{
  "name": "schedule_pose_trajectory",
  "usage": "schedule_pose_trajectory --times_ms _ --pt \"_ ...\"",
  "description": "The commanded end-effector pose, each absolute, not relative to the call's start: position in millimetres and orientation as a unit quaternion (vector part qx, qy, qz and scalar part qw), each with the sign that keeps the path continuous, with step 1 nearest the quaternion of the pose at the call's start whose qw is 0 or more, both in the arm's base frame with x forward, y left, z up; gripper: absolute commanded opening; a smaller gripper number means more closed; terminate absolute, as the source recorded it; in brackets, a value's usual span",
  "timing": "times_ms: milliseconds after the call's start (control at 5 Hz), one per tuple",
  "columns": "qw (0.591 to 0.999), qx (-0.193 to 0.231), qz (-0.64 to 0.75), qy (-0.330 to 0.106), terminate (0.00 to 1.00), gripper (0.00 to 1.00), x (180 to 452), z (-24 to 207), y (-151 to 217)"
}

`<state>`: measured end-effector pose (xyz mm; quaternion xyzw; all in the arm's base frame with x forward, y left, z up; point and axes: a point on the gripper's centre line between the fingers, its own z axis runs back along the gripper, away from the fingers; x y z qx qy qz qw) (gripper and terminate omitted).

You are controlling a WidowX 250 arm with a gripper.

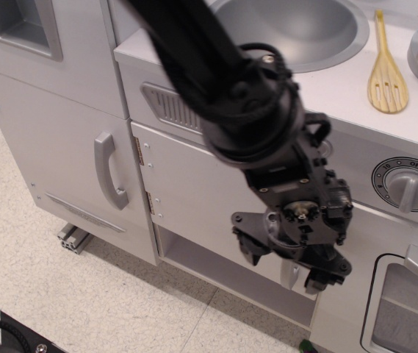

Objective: Open cabinet

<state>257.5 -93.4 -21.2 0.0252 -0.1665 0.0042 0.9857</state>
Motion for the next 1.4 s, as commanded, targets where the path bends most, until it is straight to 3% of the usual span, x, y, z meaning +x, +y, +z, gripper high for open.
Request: schedule_pose_trajectory --times_ms 0,400,600,1000,1200 --pt "0.981 0.012 -0.001 -0.192 0.00 1.00 291.1 -15.8 -102.4" --pt "0.982 0.014 0.015 -0.190 0.00 1.00 297.7 -18.2 -95.1" --pt "0.982 0.013 0.014 -0.190 0.00 0.00 297.5 -16.8 -91.7" --pt "0.981 0.020 0.011 -0.191 0.00 0.00 287.0 -16.0 -85.3" --pt "0.983 0.012 -0.007 -0.182 0.00 0.00 268.4 -12.1 -79.3"
